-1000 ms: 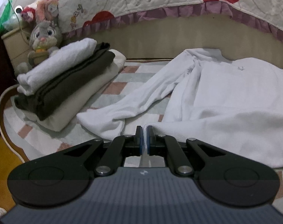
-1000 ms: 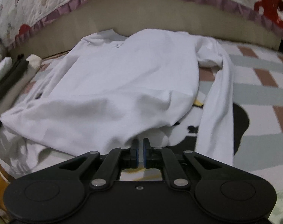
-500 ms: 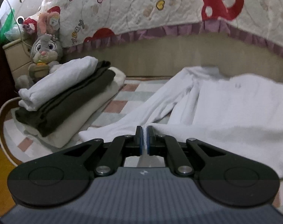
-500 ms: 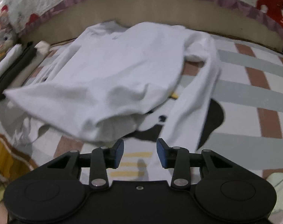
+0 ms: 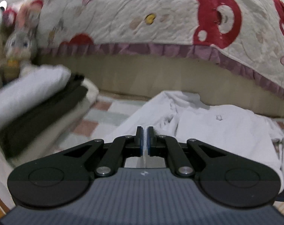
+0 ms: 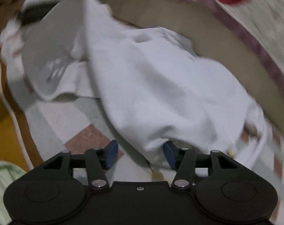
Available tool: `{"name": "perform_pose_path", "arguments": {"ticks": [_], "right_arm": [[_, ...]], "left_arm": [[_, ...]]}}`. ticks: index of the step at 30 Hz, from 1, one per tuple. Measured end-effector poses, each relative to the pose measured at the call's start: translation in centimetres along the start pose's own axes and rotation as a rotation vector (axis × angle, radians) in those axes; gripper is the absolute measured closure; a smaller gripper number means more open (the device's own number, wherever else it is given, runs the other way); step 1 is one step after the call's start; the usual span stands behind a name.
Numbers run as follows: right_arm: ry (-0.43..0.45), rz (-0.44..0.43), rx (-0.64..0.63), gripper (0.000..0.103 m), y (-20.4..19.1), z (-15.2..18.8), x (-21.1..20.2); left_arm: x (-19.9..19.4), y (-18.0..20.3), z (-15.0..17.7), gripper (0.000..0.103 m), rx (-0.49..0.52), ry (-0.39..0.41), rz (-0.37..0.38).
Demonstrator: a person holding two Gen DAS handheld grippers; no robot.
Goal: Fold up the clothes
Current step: 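Open the right gripper and grasp the shirt hem edge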
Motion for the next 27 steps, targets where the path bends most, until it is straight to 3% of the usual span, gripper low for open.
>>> {"name": "perform_pose_path", "arguments": {"ticks": [3, 5, 7, 8, 11, 15, 24, 27], "right_arm": [[-0.01, 0.089, -0.032, 0.046, 0.2, 0.0, 1.4], [-0.017, 0.115, 0.014, 0.058, 1.3, 0.1, 1.8], [0.005, 0.119, 0.098, 0.098, 3.1, 0.0, 1.4], [0.027, 0.11, 0.16, 0.097, 4.3, -0.2, 1.0], [0.091, 0.086, 0.347, 0.097, 7.8, -0.8, -0.1], [0.157, 0.059, 0.563, 0.097, 12.4, -1.5, -1.2], [0.127, -0.042, 0.738, 0.094, 20.2, -1.8, 2.5], [0.073, 0.077, 0.678, 0.086, 20.1, -0.7, 4.1]], "left_arm": [[0.1, -1.9, -0.2, 0.099, -0.114, -0.007, 0.031], [-0.1, -3.2, -0.6, 0.099, -0.217, 0.019, 0.059], [0.1, -4.5, -0.7, 0.099, -0.287, 0.01, 0.07], [0.3, -5.2, -0.8, 0.099, -0.323, 0.006, 0.076], [2.3, -5.2, 0.7, 0.099, -0.302, -0.095, 0.056], [4.6, -4.5, 2.7, 0.098, -0.312, -0.186, 0.088], [6.0, -4.1, 4.5, 0.096, -0.169, -0.249, -0.044], [6.3, -4.6, 4.8, 0.095, -0.186, -0.268, -0.049]]}}
Point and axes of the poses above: each gripper's, at about its wrist camera, not at the fingertips, and x roughly the way its jaws point, y to its right, z to its underside, the point moved 6 cm from there along x, roughly the way its jaws point
